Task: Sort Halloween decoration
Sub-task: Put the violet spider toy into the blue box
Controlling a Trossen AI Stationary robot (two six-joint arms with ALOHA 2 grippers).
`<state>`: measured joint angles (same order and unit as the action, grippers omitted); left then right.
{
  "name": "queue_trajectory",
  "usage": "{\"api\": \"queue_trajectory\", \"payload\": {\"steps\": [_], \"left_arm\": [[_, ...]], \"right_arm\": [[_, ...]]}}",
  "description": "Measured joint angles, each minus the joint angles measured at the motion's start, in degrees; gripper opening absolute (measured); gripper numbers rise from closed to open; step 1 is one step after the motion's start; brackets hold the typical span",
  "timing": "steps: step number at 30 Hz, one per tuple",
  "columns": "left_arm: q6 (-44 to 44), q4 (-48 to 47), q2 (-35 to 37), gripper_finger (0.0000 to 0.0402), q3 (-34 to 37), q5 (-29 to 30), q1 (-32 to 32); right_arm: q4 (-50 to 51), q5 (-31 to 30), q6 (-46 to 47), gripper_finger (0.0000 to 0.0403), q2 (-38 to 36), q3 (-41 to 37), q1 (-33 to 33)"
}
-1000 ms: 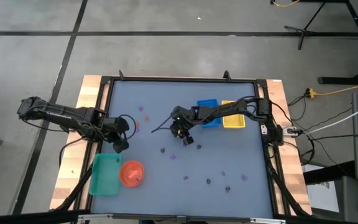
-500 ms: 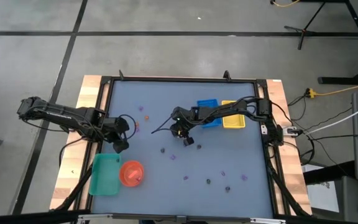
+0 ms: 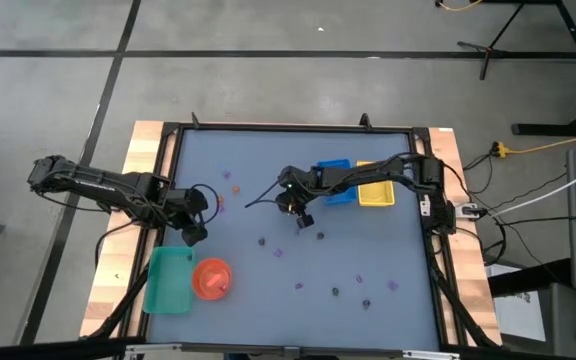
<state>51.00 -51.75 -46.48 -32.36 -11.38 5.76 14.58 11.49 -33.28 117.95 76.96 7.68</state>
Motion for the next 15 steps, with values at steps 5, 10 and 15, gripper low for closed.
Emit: {"api": "queue_trajectory", "payload": {"steps": [5,10,15], "left_arm": [[0.0,0.0,0.0,0.0195,0.0,0.0,0.0],[0.0,0.0,0.0,0.0195,0.0,0.0,0.0],[-0.1,1.4,0.0,0.0195,0.0,1.0,0.0]], "right_arm": [[7.7,0.7,0.0,0.0033,-3.3,2.2,-0.1],[17.5,1.1,0.0,0.0033,-7.0,5.2,-0.1],[25.7,1.1,0.0,0.0033,-10.7,6.0,-0.1]]}}
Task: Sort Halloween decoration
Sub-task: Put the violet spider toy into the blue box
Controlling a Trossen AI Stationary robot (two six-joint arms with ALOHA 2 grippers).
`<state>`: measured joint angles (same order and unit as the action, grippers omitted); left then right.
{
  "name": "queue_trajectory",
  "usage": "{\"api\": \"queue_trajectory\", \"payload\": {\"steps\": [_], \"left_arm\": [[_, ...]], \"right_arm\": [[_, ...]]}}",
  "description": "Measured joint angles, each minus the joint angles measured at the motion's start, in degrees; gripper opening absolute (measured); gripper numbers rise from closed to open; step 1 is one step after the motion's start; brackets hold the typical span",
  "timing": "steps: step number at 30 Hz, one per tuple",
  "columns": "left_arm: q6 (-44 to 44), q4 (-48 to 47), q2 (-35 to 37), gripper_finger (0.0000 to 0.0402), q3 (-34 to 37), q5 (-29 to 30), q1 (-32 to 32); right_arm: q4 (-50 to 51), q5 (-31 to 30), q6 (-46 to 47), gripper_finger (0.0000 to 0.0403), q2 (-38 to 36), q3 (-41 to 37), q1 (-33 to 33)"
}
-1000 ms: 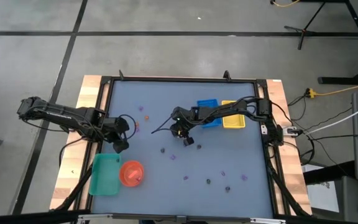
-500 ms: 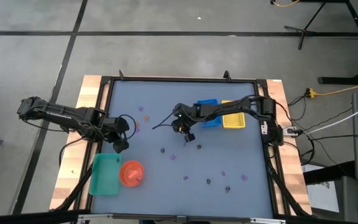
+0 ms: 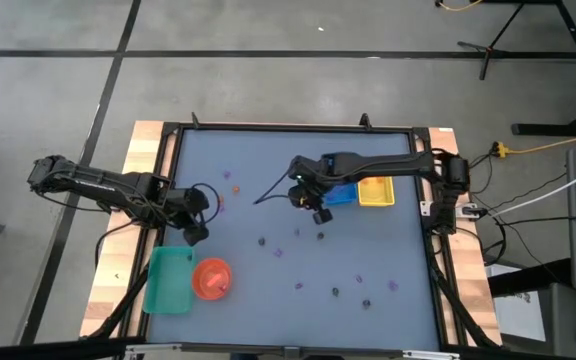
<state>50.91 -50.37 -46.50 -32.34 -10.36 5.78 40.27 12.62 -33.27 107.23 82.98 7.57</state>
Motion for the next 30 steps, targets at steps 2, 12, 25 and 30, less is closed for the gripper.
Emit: {"api": "queue_trajectory", "payload": {"steps": [2,12,25,30], "left_arm": [[0.0,1.5,0.0,0.0195,0.0,0.6,0.0],[-0.1,15.9,0.0,0.0195,0.0,9.2,0.0],[-9.9,27.0,0.0,0.0195,0.0,23.1,0.0],[-10.6,27.2,0.0,0.0195,0.0,23.2,0.0]], "right_arm": [[2.8,0.0,0.6,0.0033,-1.5,0.0,0.0],[13.5,-3.1,5.3,0.0033,-4.8,0.1,0.0],[17.0,-11.1,9.3,0.0033,-4.8,-6.1,0.0],[16.8,-14.6,9.4,0.0033,-5.0,-6.2,0.0]]}}
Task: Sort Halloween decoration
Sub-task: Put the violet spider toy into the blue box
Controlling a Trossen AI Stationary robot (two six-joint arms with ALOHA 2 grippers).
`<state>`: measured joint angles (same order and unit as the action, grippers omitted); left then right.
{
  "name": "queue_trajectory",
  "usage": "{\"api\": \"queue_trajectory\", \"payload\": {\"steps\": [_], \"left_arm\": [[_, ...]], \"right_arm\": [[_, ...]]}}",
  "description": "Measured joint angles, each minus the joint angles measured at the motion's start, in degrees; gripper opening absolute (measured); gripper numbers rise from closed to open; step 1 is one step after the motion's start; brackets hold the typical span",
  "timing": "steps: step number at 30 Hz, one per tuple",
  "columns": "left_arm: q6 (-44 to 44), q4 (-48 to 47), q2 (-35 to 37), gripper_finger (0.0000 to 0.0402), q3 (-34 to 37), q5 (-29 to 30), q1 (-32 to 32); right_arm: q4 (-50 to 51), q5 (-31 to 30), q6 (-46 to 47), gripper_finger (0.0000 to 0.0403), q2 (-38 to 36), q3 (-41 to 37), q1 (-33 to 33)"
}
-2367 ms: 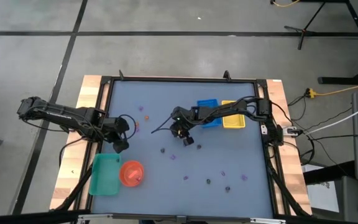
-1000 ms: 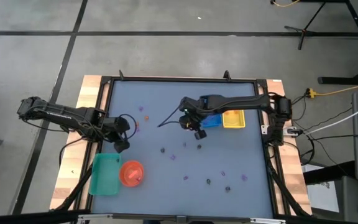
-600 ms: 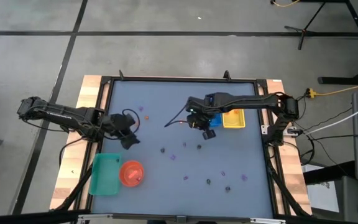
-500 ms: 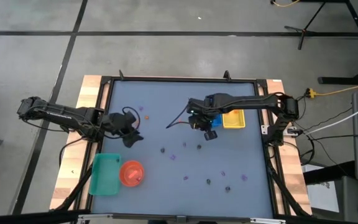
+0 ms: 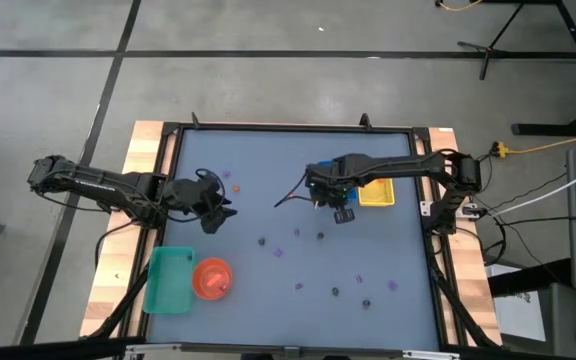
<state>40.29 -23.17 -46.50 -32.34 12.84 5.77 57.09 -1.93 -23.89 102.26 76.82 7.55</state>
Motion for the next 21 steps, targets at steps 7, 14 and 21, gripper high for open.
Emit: {"api": "queue_trajectory", "payload": {"steps": [7,14,21], "left_arm": [[0.0,0.0,0.0,0.0195,0.0,0.0,0.0],[0.0,0.0,0.0,0.0195,0.0,0.0,0.0],[-0.3,0.0,-0.2,0.0195,0.0,0.0,0.0]], "right_arm": [[-0.6,-12.0,1.2,0.0033,0.0,0.0,0.0],[-0.8,-12.4,4.6,0.0033,0.0,0.0,0.0],[-0.8,-12.5,4.4,0.0033,0.0,0.0,0.0]]}}
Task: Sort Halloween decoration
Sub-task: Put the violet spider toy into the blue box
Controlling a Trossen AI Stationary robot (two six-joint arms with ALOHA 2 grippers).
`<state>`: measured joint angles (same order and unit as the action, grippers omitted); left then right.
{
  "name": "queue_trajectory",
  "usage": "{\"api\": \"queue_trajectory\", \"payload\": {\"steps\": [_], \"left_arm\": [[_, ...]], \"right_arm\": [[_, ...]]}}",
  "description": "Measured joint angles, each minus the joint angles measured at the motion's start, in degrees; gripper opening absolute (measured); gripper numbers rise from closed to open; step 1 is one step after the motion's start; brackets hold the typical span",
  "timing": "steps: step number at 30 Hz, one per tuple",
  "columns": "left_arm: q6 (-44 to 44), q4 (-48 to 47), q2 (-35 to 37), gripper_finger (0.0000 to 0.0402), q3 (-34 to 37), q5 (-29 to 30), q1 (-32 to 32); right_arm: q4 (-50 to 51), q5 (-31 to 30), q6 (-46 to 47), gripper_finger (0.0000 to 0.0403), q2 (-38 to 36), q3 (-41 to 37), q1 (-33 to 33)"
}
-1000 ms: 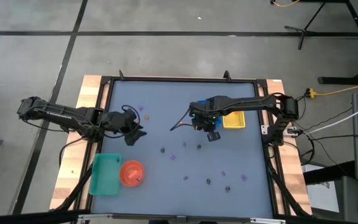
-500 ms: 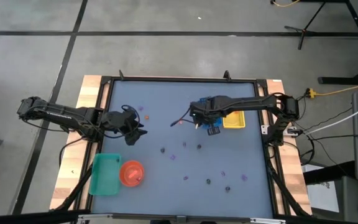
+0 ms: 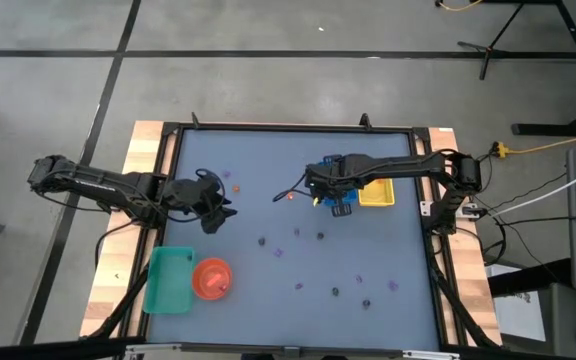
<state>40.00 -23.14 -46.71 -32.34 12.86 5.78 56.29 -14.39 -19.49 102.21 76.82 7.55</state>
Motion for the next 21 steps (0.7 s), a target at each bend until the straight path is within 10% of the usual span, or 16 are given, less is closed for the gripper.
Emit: {"api": "queue_trajectory", "payload": {"steps": [21], "left_arm": [[-24.3,24.7,-19.5,0.0195,0.0,-9.4,0.2]], "right_arm": [[-0.3,-1.1,0.1,0.0093,0.0,0.0,0.0]]}}
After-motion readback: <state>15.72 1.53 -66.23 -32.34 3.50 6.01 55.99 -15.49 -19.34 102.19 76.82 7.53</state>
